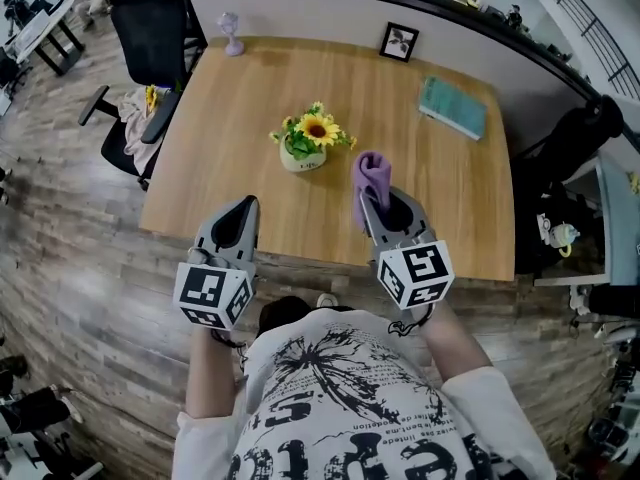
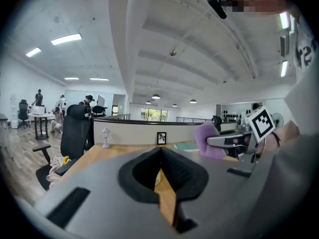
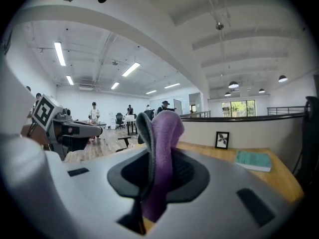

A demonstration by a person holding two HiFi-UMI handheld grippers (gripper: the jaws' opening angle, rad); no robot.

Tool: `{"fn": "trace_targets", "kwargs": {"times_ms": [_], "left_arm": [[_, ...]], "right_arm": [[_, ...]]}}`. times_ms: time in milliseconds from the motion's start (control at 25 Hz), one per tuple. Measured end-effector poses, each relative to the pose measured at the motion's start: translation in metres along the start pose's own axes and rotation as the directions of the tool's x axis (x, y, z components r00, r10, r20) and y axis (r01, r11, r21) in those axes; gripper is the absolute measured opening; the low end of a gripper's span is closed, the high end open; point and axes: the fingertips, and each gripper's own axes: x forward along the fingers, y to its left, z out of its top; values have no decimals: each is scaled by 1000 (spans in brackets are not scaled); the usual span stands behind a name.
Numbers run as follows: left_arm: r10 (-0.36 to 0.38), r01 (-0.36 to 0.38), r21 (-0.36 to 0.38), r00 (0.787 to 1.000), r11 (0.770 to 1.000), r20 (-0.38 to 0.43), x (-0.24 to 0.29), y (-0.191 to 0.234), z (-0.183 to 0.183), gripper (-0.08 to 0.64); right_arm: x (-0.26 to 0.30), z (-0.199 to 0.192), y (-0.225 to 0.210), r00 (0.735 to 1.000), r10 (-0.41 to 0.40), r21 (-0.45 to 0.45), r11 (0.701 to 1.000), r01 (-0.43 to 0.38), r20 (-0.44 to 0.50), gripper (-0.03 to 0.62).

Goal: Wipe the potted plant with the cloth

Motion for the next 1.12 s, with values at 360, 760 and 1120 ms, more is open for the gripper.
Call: {"fn": "trace_targets", "kwargs": {"times_ms": [360,760,1120], "left_arm": [[-99,97,-21,990,995,-105,98,42,-26,3],[-236,217,-93,909,972,-343,201,74,-132,3],[-291,259,-134,878,956,-379,241,75,-168,3]], "right_arm": [[81,-33,-54,984,-69,24,997,74,-162,78],[159,-112,-126,911,-179,75,972,221,-371,78],[200,-182,-151,821,-157,101,962,252,-549,78]]}}
